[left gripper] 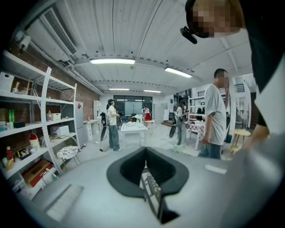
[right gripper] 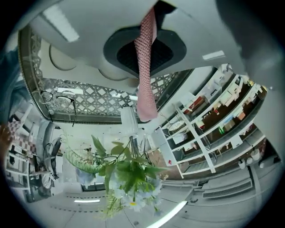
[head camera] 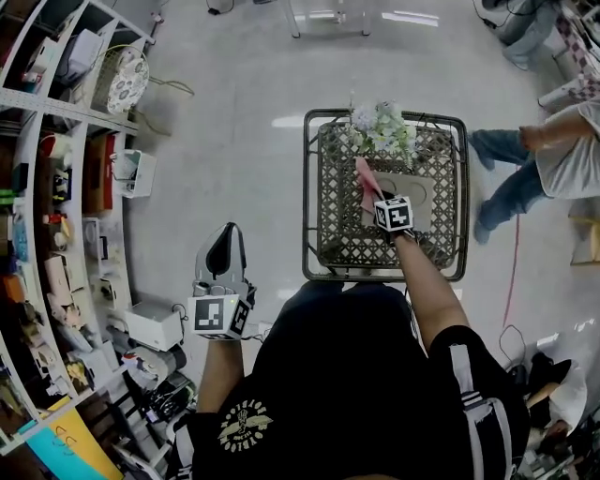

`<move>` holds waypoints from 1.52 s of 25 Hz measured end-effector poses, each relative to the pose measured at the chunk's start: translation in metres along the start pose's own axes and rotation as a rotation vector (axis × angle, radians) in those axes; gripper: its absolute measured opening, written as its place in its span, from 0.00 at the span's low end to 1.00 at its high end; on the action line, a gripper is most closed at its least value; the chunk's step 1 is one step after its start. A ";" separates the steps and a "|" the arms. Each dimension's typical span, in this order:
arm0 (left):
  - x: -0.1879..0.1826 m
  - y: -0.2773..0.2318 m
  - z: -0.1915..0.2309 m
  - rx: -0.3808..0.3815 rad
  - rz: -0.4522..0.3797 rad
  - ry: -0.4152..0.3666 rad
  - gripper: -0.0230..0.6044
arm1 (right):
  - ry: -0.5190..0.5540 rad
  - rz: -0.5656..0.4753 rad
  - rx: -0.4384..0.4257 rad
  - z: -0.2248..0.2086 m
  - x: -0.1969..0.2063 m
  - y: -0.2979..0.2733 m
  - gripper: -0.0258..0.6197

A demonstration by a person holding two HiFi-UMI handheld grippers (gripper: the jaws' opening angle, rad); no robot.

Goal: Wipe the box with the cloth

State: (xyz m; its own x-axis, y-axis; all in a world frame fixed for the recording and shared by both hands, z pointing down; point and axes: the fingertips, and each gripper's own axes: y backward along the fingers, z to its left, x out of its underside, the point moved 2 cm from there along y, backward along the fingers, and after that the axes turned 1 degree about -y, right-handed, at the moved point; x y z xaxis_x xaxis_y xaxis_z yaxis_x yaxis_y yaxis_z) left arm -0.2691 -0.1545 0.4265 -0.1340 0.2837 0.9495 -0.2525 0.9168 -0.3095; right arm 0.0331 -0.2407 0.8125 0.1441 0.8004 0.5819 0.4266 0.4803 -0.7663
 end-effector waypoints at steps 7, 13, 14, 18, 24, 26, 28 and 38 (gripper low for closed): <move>0.000 -0.005 -0.011 0.006 0.000 -0.001 0.04 | 0.059 0.088 0.130 -0.043 0.019 0.001 0.07; -0.001 -0.015 -0.035 0.041 -0.001 -0.008 0.04 | 0.060 0.125 0.226 -0.093 0.037 0.023 0.07; -0.001 -0.016 -0.040 0.047 0.000 -0.010 0.04 | 0.058 0.129 0.238 -0.102 0.041 0.027 0.07; -0.003 -0.022 -0.059 0.061 -0.001 -0.010 0.04 | 0.031 0.139 0.280 -0.138 0.058 0.043 0.07; -0.006 -0.021 -0.090 0.081 -0.003 -0.004 0.04 | -0.039 0.177 0.354 -0.180 0.078 0.079 0.07; -0.006 -0.019 -0.096 0.076 -0.002 0.000 0.04 | -0.059 0.170 0.364 -0.191 0.084 0.082 0.07; -0.007 -0.018 -0.098 0.061 0.004 0.015 0.04 | -0.062 0.160 0.368 -0.199 0.085 0.084 0.07; -0.007 -0.012 -0.107 0.053 -0.035 0.036 0.04 | -0.115 0.092 0.295 -0.181 0.068 0.100 0.07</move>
State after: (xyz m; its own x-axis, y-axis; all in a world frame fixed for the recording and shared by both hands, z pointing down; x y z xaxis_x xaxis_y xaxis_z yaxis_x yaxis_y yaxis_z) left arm -0.1623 -0.1372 0.4295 -0.0901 0.2621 0.9608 -0.3070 0.9104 -0.2772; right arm 0.2475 -0.2027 0.8245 0.0609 0.8725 0.4849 0.1366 0.4739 -0.8699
